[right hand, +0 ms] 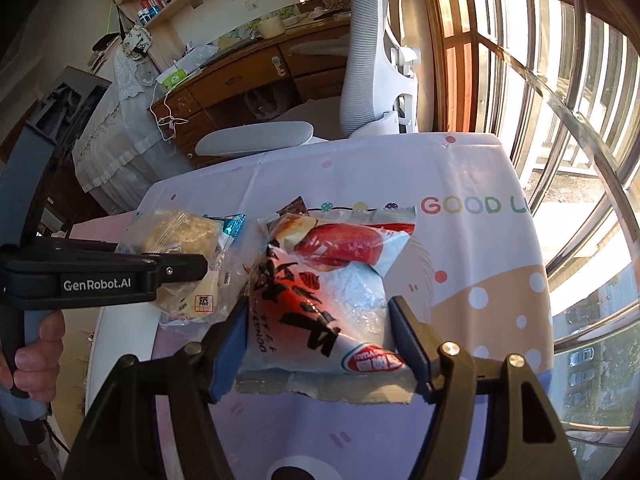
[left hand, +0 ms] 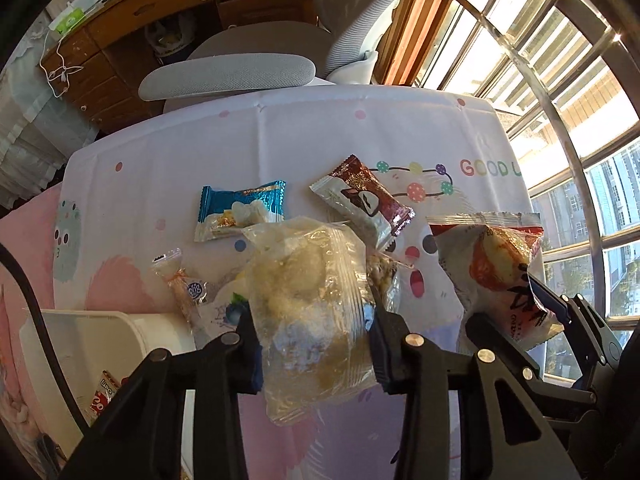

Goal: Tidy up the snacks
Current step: 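Grasp the clear cracker bag with the left gripper while the right gripper grasps the white chip bag, then carry the cracker bag with the left gripper while the right gripper carries the chip bag to the tray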

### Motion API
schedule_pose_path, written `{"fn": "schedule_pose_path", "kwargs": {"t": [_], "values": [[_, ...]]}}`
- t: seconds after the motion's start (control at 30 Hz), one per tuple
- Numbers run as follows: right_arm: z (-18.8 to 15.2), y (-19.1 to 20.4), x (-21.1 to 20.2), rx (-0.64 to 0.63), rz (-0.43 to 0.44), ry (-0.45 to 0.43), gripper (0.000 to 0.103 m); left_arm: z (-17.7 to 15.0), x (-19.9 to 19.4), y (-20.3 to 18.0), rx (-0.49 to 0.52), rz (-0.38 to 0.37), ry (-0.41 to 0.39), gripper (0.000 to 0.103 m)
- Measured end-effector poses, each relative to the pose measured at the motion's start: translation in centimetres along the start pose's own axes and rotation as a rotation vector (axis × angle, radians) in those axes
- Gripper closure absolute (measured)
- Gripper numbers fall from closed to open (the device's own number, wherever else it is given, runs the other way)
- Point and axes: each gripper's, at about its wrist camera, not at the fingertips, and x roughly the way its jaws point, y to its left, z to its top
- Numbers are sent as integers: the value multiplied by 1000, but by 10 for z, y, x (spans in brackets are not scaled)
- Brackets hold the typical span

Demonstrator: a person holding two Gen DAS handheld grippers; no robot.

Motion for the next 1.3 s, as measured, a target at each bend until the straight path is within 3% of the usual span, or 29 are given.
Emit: {"fn": "schedule_pose_path", "kwargs": {"t": [0.37,0.8,1.3], "values": [[-44,38,-41,-7,15,55,35,-57,-58,-2,24,-54,-18,65],[-117,90,-61,20,25,180,35,-141,-115,47,29,-139,-55,65],[-141,184,-96,61,-67,58,35,-226,-155,138,88,-204,-77,64]]}}
